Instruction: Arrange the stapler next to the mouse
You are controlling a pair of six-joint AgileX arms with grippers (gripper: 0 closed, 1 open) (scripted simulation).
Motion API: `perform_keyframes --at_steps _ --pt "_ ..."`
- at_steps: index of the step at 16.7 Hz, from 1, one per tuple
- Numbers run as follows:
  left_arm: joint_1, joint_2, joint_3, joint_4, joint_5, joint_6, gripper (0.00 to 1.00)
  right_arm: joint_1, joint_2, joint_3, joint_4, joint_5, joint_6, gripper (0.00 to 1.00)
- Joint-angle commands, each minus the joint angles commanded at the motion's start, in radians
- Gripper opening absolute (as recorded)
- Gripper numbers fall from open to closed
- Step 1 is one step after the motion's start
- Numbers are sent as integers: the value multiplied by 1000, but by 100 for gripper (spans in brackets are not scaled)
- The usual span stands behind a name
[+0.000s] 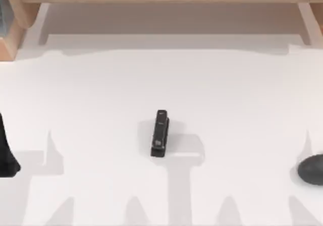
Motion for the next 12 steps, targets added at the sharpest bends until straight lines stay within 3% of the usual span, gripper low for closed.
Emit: perform_keyframes --at_steps 6,12 --pt "0 0 0 0 0 0 100 35 90 76 -39 4 39 100" --pt "0 0 0 0 0 0 100 169 501 382 -255 11 198 100"
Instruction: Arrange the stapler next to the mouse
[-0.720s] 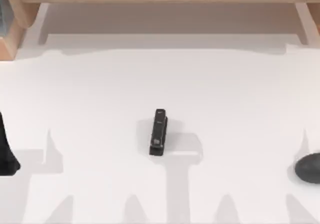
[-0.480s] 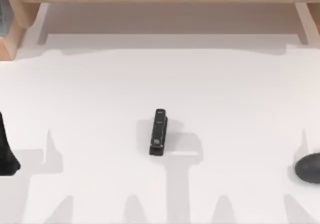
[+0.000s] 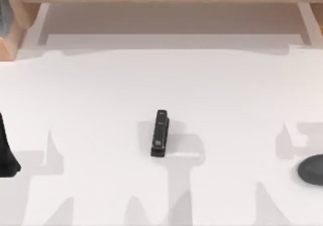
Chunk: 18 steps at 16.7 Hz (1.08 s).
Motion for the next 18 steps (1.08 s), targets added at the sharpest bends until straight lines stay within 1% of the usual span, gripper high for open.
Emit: perform_keyframes --at_steps 6,12,15,18 --pt "0 0 0 0 0 0 100 180 622 425 -374 -11 212 100" --pt "0 0 0 0 0 0 100 360 1252 937 -772 -30 422 100" --pt "0 0 0 0 0 0 100 437 1512 1216 -922 -32 511 100" --pt "0 0 0 0 0 0 100 500 1720 1481 -1019 -26 584 100"
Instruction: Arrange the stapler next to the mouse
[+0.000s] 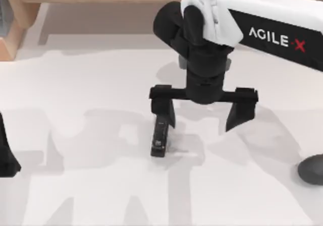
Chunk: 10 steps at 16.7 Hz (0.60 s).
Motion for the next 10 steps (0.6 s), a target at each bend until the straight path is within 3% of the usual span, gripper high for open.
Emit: perform_keyframes --at_steps 5,10 --pt "0 0 0 0 0 0 100 66 216 320 -66 15 77 100" --pt "0 0 0 0 0 0 100 81 262 397 -73 20 95 100"
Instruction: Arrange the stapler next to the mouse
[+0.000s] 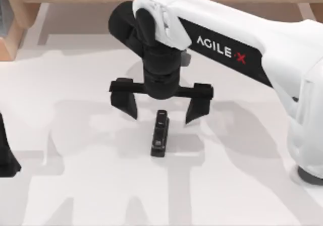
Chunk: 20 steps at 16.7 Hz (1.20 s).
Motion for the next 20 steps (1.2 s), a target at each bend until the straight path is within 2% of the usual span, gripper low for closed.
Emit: perform_keyframes --at_steps 5,12,16,20 --pt "0 0 0 0 0 0 100 -4 -1 -17 17 -1 -2 100" --pt "0 0 0 0 0 0 100 1 21 -157 178 0 1 100" --pt "0 0 0 0 0 0 100 1 21 -159 180 0 1 100" --pt "0 0 0 0 0 0 100 1 21 -159 180 0 1 70"
